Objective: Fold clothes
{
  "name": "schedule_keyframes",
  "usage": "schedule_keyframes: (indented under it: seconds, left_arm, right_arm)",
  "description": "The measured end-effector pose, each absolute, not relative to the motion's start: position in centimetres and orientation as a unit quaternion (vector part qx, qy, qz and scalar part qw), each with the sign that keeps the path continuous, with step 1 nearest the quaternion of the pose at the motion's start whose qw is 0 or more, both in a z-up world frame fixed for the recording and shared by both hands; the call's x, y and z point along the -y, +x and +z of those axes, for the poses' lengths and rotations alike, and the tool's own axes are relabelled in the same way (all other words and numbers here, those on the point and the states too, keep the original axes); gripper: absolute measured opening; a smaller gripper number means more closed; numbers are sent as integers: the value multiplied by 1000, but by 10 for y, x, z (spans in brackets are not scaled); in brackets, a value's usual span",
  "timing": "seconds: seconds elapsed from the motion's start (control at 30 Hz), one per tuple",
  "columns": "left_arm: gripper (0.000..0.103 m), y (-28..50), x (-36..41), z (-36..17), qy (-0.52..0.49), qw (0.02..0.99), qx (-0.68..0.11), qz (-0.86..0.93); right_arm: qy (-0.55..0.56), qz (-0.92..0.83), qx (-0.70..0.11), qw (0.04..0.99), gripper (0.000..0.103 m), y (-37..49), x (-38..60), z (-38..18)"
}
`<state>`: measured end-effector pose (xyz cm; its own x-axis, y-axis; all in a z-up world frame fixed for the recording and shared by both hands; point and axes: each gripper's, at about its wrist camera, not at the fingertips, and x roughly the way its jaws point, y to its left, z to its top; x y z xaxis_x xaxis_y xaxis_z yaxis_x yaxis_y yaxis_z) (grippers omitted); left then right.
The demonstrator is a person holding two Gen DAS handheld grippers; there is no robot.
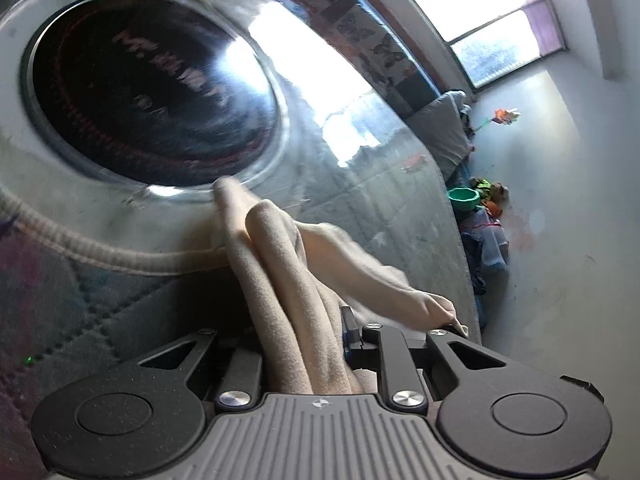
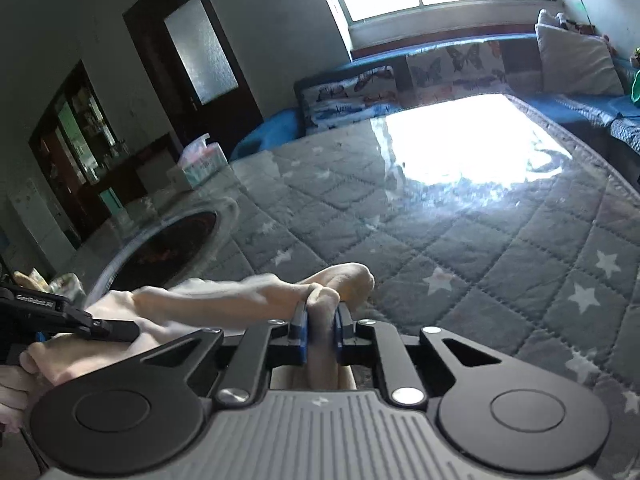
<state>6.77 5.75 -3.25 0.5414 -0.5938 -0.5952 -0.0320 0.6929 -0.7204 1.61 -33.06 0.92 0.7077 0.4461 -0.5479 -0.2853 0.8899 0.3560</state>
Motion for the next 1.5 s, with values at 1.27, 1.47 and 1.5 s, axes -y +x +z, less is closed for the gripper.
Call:
schedule_keyframes:
  seconds: [1.27, 1.47, 1.5]
  left_arm:
    - [41, 165, 154, -34, -219, 783, -490, -315]
    - [48, 154, 142, -35, -230, 773, -493, -327]
    - [49, 152, 141, -35, -229, 772, -494, -329]
  right_arm:
    - [90, -32, -316, 944, 19, 53, 499, 17]
    - [96, -27, -324, 941, 35, 35, 501, 6]
    - [94, -25, -325, 941, 35, 29, 500, 5]
